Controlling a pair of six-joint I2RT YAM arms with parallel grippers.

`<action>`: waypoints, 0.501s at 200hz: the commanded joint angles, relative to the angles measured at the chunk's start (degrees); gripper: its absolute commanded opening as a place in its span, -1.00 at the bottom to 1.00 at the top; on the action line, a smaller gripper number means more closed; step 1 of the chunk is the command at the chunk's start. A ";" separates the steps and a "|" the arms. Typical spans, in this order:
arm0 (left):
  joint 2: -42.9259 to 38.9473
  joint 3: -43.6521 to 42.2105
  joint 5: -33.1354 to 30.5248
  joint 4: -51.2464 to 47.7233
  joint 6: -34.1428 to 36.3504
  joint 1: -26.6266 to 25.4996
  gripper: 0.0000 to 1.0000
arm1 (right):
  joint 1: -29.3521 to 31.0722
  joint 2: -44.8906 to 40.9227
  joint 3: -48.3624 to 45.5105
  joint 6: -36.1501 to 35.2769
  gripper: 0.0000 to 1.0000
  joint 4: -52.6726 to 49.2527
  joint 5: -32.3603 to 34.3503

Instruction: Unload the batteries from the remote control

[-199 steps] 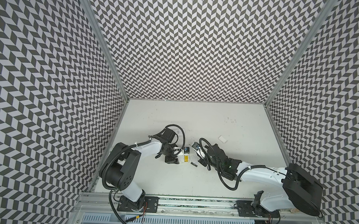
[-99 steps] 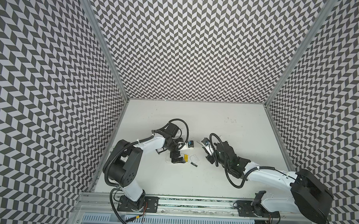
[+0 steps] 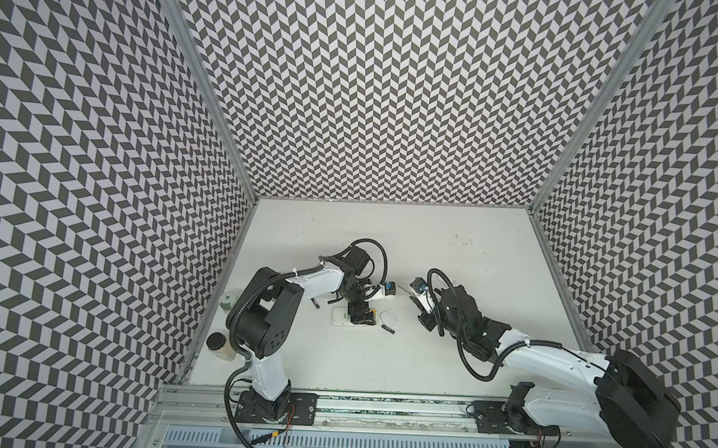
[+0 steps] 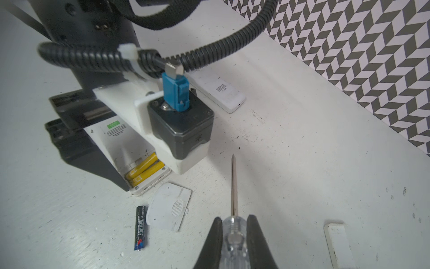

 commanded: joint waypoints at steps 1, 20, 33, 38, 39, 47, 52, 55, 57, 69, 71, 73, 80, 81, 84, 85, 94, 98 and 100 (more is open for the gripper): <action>-1.29 0.46 -0.47 -1.58 -0.17 0.39 0.73 | -0.34 0.39 0.09 0.16 -1.00 2.20 -0.91; -1.27 0.48 -0.41 -1.04 -0.70 1.18 0.70 | -0.57 0.76 0.11 -0.05 -1.00 2.36 -0.86; -1.26 0.44 -1.73 -0.91 -0.82 1.18 0.67 | -0.69 0.95 0.23 0.05 -1.00 2.30 -0.95; -1.39 0.58 -1.91 -0.98 -0.82 1.19 0.66 | -0.69 1.04 0.45 -0.04 -1.00 2.08 -0.93; -1.46 0.54 -1.91 -1.00 -0.82 1.19 0.66 | -0.69 1.11 0.43 -0.08 -1.00 2.05 -0.96; -1.64 0.61 -1.75 -1.07 -0.82 1.26 0.61 | -0.77 1.14 0.61 -0.30 -1.00 1.85 -0.91; -1.71 0.62 -1.61 -1.17 -0.82 1.32 0.58 | -0.85 1.12 0.55 -0.39 -1.00 1.94 -0.90; -1.59 0.49 -1.51 -1.14 -0.82 1.38 0.56 | -0.91 1.10 0.48 -0.39 -1.00 2.01 -1.03; -1.61 0.44 -1.44 -1.06 -0.82 1.37 0.55 | -0.94 1.11 0.47 -0.39 -1.00 2.06 -1.00; -1.36 -0.52 -1.41 -0.26 -0.81 1.37 0.48 | -1.04 1.36 0.31 -0.32 -1.00 2.45 -1.01; -1.29 -0.61 -1.44 -0.16 -0.81 1.32 0.48 | -1.04 1.40 0.36 -0.31 -1.00 2.45 -1.00; -1.32 -0.78 -1.45 -0.03 -0.79 1.22 0.47 | -1.04 1.43 0.40 -0.31 -1.00 2.50 -0.99; -1.32 -1.15 -1.54 0.20 -0.49 1.19 0.45 | -1.04 1.67 0.59 -0.22 -1.00 2.19 -0.99; -1.29 -1.20 -1.60 0.21 -0.48 1.15 0.44 | -1.04 1.68 0.63 -0.22 -1.00 2.15 -0.99; -1.30 -1.31 -1.71 0.22 -0.47 1.11 0.43 | -1.04 1.70 0.79 -0.27 -1.00 2.00 -0.99; -1.33 -1.32 -1.77 0.27 -0.47 1.11 0.43 | -1.04 1.70 0.77 -0.29 -1.00 1.96 -0.99; -1.35 -1.43 -2.25 0.41 -0.55 1.15 0.40 | -1.12 1.56 0.85 -0.30 -1.00 1.83 -1.06; -1.33 -1.60 -2.63 0.57 -0.63 1.19 0.38 | -1.13 1.52 0.70 -0.38 -1.00 2.01 -1.08; -1.31 -1.65 -2.80 0.68 -0.70 1.19 0.37 | -1.13 1.42 0.59 -0.43 -1.00 2.08 -1.08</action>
